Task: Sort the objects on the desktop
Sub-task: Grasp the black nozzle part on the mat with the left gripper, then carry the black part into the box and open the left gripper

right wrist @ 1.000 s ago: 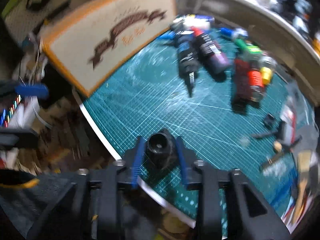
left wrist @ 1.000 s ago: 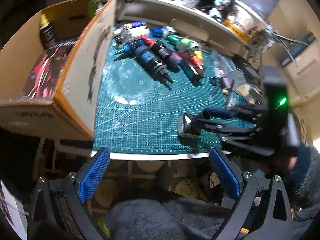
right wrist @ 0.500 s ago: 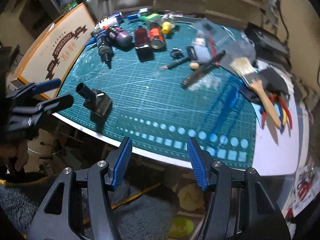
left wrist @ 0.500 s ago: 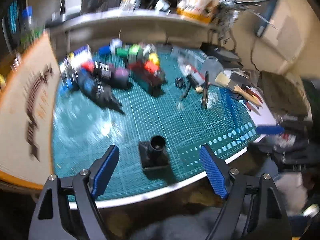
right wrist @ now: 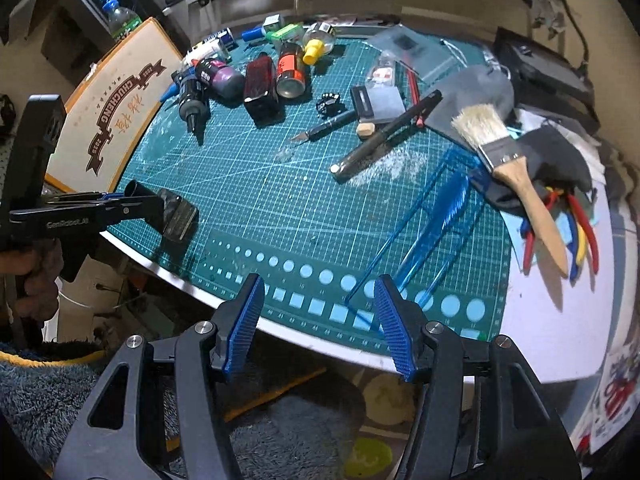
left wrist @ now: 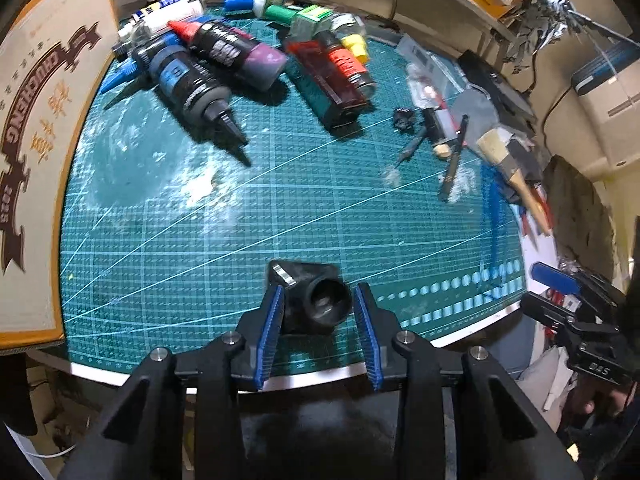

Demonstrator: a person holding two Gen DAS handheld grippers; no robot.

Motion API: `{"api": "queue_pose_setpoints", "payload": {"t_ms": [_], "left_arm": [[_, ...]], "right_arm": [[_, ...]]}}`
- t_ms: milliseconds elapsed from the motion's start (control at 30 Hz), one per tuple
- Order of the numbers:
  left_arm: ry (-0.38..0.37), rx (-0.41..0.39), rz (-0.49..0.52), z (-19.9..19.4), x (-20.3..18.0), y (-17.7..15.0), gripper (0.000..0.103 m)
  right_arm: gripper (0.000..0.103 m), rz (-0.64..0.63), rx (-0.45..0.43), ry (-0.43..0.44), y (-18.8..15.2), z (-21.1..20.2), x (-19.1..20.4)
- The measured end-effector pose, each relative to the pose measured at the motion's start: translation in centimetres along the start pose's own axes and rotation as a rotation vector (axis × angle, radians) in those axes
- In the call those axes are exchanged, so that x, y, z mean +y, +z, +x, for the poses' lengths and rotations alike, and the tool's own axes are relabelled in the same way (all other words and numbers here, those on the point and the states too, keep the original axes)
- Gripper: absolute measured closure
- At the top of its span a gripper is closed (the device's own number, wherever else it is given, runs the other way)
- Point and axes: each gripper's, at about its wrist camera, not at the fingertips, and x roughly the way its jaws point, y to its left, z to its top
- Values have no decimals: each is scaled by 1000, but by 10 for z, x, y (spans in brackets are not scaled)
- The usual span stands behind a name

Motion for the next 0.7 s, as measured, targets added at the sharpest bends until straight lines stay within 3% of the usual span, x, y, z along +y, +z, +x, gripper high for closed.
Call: {"api": "queue_pose_setpoints", "payload": {"t_ms": [233, 367, 533, 700], "left_arm": [[-35, 46, -43, -13, 6, 17, 82], [29, 17, 1, -54, 4, 29, 82], [115, -18, -114, -135, 43, 48, 82], [287, -81, -222, -222, 114, 60, 82]], "right_arm": [[49, -49, -14, 39, 21, 3, -1], [49, -71, -36, 74, 37, 3, 1], [49, -124, -45, 121, 62, 9, 15], [49, -187, -71, 169, 87, 10, 44]]}}
